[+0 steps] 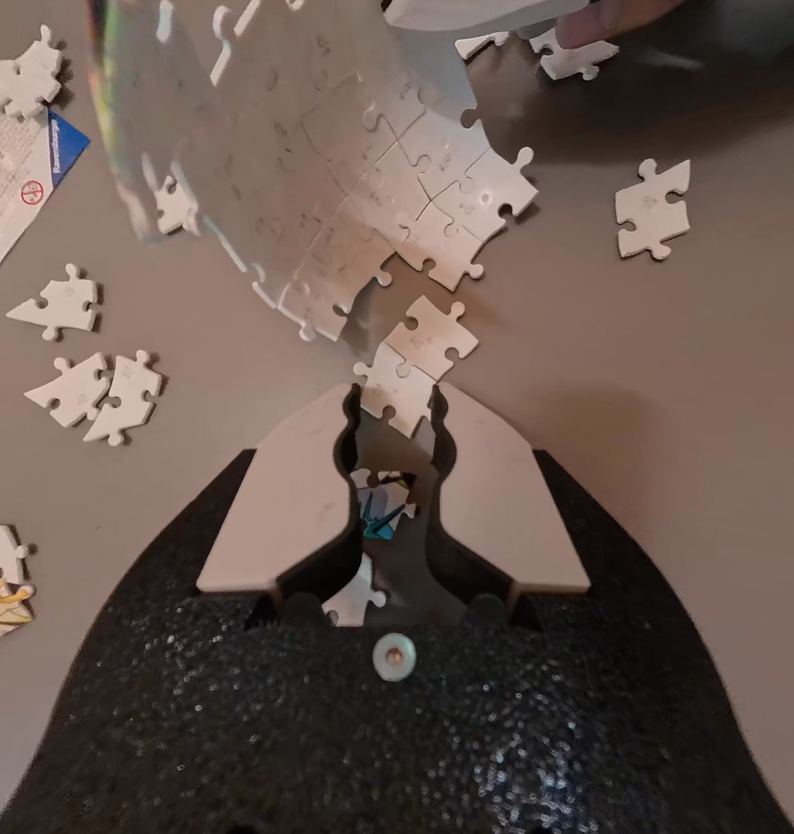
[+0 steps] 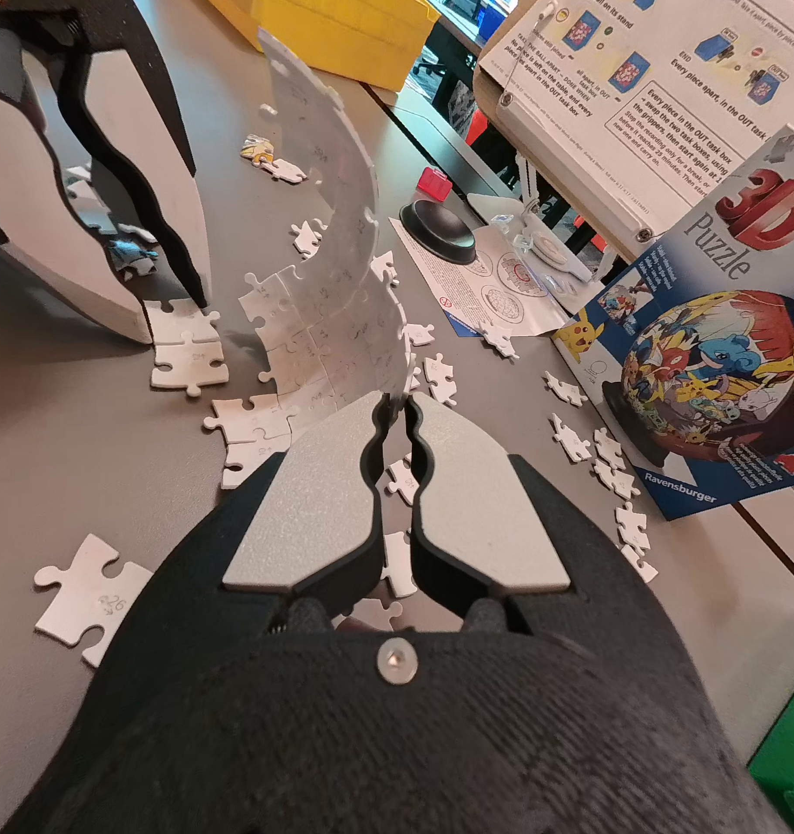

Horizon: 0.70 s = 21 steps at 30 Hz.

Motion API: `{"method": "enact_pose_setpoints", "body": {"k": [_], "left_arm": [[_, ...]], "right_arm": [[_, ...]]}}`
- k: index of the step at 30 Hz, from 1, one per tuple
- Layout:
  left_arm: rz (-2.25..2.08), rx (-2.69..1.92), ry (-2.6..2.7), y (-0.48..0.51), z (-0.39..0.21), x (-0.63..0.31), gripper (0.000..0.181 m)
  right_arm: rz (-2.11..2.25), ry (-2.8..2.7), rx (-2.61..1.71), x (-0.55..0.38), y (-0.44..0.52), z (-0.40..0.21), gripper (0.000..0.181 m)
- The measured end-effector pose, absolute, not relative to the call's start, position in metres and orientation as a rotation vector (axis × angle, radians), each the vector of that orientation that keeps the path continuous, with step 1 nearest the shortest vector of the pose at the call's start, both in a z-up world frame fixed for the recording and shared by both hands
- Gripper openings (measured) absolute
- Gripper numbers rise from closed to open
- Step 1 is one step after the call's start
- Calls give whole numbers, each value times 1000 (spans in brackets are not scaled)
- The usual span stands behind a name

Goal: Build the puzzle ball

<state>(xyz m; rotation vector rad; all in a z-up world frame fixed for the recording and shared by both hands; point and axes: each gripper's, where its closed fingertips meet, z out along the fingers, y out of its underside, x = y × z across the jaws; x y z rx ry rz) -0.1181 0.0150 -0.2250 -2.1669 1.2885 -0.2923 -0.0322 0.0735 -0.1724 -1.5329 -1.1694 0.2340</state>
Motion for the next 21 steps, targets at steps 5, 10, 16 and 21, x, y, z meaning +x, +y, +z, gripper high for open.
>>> {"method": "enact_pose_setpoints", "body": {"k": [5,10,16,21], "left_arm": [[-185,-2089,1355,15,-223,-117,29],[-190,-2050,1346,16,-219,-114,29],[-208,-1987,1340,17,-209,-109,29],[-207,-1931,1366,16,-206,-102,29]], "right_arm": [[235,-1170,-1533,-32,73,-172,7],[235,-1170,-1534,-32,73,-172,7],[235,-1170,-1535,-32,74,-173,7],[235,-1170,-1536,-32,74,-173,7]]}}
